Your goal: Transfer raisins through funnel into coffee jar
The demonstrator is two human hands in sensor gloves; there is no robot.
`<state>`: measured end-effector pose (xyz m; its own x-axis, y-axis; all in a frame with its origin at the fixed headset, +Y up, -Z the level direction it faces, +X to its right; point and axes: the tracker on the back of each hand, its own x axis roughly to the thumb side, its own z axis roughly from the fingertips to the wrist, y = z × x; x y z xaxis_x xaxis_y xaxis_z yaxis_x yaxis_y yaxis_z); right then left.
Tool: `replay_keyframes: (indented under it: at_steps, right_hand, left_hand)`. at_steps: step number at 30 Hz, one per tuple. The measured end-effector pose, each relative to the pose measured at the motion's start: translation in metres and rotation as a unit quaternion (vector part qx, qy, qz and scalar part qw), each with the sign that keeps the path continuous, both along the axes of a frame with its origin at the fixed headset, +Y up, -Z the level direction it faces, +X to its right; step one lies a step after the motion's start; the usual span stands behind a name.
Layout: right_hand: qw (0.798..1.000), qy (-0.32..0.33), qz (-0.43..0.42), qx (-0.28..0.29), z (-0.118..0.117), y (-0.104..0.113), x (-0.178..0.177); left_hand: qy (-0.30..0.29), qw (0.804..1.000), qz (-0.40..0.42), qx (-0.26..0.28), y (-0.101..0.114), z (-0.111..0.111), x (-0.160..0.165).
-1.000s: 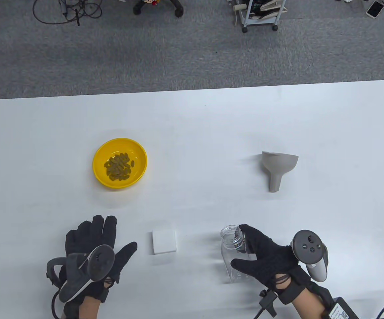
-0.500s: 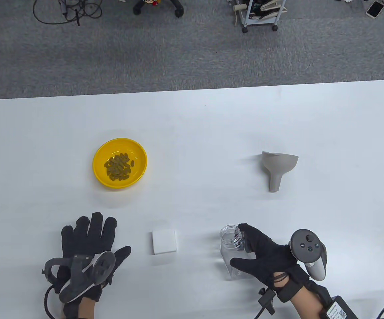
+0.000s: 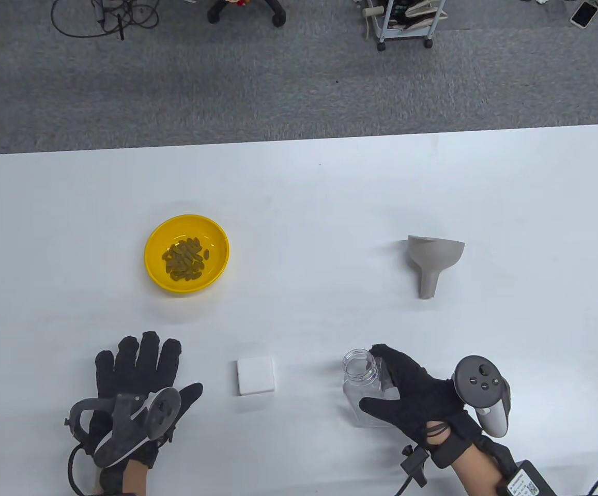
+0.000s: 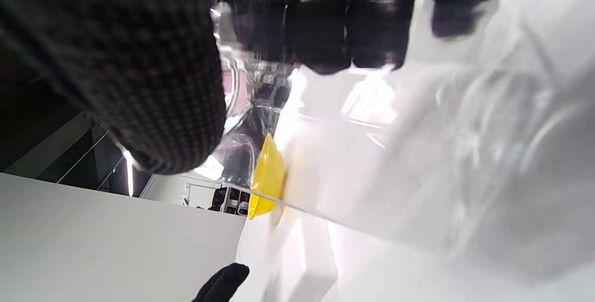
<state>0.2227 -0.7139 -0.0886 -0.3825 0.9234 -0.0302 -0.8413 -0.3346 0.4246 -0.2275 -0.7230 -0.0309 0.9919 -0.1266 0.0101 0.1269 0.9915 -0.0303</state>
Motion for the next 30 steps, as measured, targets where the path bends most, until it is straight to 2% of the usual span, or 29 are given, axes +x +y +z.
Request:
replay_keyframes:
  at_steps: [6, 11, 14, 18, 21, 30]
  right_hand:
    - [0.998, -0.030, 0.041, 0.028, -0.005, 0.022, 0.002]
    - [0.996, -0.032, 0.068, 0.042, -0.020, 0.040, 0.004]
    - [0.996, -0.021, 0.075, 0.041, -0.031, 0.044, 0.002]
    - [0.996, 0.012, 0.079, 0.032, -0.047, 0.040, -0.006]
    - [0.995, 0.011, 0.093, 0.034, -0.055, 0.035, -0.014]
    - [0.988, 0.040, 0.149, 0.010, -0.070, 0.006, -0.035]
  left_hand:
    - [0.001, 1.000, 0.001, -0.005, -0.001, 0.000, 0.000]
    - [0.003, 1.000, 0.002, -0.011, -0.001, 0.000, 0.000]
    - [0.002, 1.000, 0.002, -0.013, -0.002, 0.000, 0.001]
    - [0.004, 1.000, 0.003, -0.012, -0.002, 0.000, 0.001]
    - [0.005, 1.000, 0.006, -0.010, -0.001, 0.001, 0.000]
    - [0.009, 1.000, 0.008, -0.013, -0.001, 0.001, 0.000]
